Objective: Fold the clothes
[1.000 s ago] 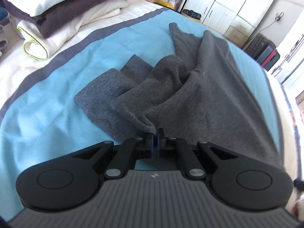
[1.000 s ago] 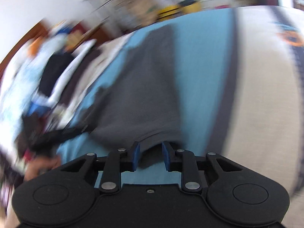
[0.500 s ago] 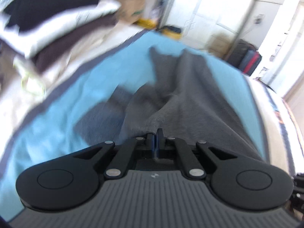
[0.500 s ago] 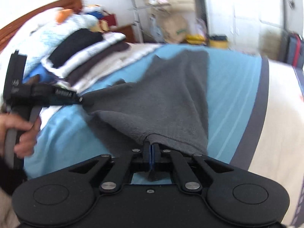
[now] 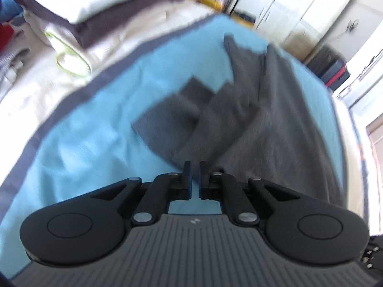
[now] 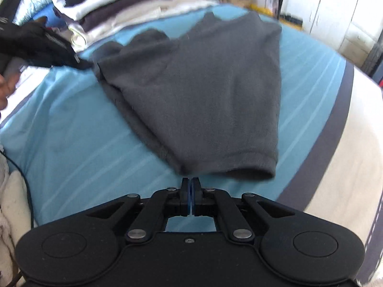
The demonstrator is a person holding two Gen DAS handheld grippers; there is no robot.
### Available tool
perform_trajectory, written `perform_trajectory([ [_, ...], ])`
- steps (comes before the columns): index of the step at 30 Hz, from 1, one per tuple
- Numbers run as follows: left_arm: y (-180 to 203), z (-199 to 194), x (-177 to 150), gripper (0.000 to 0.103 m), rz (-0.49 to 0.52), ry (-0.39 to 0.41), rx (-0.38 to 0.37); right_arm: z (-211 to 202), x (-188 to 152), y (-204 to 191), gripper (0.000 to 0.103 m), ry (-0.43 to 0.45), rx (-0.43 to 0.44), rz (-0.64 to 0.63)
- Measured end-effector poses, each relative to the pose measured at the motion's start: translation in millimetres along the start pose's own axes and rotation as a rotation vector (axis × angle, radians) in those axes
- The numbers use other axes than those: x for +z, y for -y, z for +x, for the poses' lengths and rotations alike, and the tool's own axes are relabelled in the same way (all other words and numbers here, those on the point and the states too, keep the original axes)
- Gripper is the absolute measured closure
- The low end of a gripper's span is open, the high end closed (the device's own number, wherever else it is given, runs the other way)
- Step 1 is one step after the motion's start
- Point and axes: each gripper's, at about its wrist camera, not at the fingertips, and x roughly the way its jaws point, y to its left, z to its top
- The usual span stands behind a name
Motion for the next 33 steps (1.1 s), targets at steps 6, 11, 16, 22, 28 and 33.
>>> perform_trajectory([
  [6,-10,-4,14,0.078,-0.034,0.070,-0.075,-50,24,-2,0.075,0.064,0.095,-0.026],
  [11,6,24,17,0.077,0.029,0.046,-0.020,-71,58,-26,0.058,0.275,0.131,-0.273],
  [16,4,43,16,0.066,-0.016,0.069,-0.080,-26,95,-41,0.058,0.243,0.122,-0.512],
  [22,0,52,16,0.060,-0.007,0.075,0.020,27,100,-13,0.059,0.104,0.292,-0.206],
  [28,10,63,13,0.046,0.036,0.061,0.016,51,96,-12,0.058,0.043,0.335,-0.173],
  [33,20,65,10,0.089,0.106,0.058,0.044,57,98,-14,0.058,0.040,0.351,-0.167],
])
